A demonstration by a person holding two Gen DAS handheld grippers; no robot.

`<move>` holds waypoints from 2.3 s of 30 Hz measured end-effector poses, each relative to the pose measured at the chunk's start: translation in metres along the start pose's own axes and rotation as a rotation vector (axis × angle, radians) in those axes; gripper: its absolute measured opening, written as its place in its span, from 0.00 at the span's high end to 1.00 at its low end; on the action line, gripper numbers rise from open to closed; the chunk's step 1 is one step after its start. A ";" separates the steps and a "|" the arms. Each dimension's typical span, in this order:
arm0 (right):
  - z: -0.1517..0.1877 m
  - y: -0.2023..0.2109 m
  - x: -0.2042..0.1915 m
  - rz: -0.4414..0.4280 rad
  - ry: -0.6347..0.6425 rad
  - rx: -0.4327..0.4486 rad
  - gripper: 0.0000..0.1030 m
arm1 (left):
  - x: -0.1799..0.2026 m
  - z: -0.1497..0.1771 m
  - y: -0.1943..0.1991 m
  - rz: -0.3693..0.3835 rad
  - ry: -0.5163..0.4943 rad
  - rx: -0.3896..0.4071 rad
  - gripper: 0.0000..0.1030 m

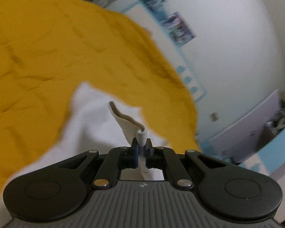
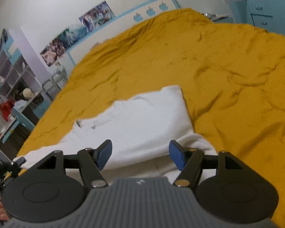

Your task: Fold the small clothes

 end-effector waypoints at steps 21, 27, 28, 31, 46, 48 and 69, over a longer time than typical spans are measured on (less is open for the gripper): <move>-0.034 -0.055 0.007 -0.063 -0.127 -0.066 0.38 | 0.032 0.004 -0.038 -0.157 -0.218 -0.162 0.30; -0.026 -0.074 0.034 0.015 -0.173 -0.105 0.39 | 0.004 0.020 -0.067 -0.253 -0.241 -0.229 0.31; -0.024 -0.076 0.040 0.020 -0.187 -0.104 0.41 | 0.002 0.021 -0.068 -0.250 -0.245 -0.229 0.31; -0.020 -0.078 0.052 -0.010 -0.211 -0.104 0.43 | 0.003 0.023 -0.070 -0.257 -0.263 -0.230 0.31; -0.020 -0.058 0.003 -0.105 -0.089 -0.095 0.31 | 0.024 0.026 -0.052 -0.319 -0.286 -0.259 0.25; -0.015 -0.048 0.000 -0.107 -0.068 -0.101 0.31 | 0.017 0.027 -0.058 -0.329 -0.312 -0.264 0.25; 0.097 0.213 0.062 -0.065 0.262 -0.055 0.26 | 0.033 0.079 0.206 -0.213 -0.433 -0.307 0.15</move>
Point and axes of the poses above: each gripper's, at about its wrist camera, not at the fingertips, and y roughly against the way its jaws point, x to its right, z to its underside, the point moved 3 cm from there along -y, roughly the way its jaws point, and after that the axes turned 6 degrees about -x, right-handed, at the moved point
